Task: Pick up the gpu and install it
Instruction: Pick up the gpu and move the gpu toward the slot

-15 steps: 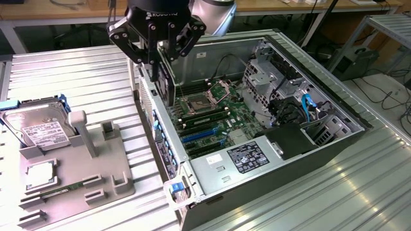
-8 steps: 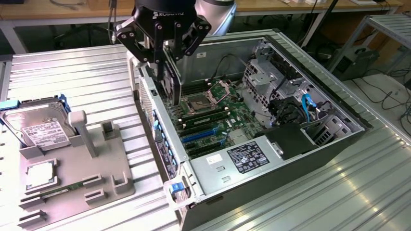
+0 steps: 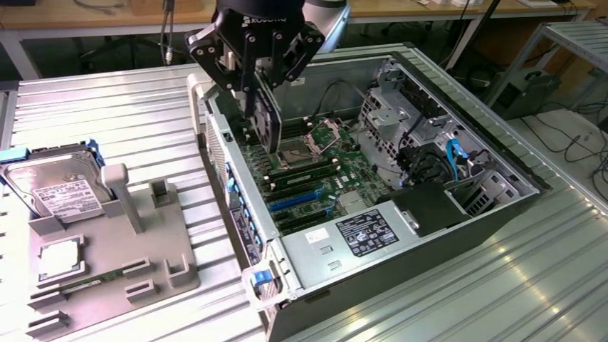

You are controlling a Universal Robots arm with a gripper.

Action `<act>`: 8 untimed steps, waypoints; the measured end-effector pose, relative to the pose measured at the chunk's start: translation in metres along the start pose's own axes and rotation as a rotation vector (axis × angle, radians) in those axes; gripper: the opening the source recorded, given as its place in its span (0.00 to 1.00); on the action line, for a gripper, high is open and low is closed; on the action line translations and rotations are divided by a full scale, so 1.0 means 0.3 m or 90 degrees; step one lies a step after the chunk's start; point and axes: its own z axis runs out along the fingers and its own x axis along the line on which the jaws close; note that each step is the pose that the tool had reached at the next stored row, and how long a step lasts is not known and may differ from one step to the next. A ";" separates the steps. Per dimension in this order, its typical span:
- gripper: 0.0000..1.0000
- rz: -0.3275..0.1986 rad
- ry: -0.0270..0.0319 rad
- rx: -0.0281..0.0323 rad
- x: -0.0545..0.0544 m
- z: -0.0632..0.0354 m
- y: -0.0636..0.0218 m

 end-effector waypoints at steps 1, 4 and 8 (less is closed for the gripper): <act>0.28 0.000 0.0000 0.0000 -0.005 0.000 0.000; 0.28 0.000 0.0000 0.0000 -0.019 0.000 0.000; 0.28 0.000 0.0000 0.0000 -0.035 0.001 0.000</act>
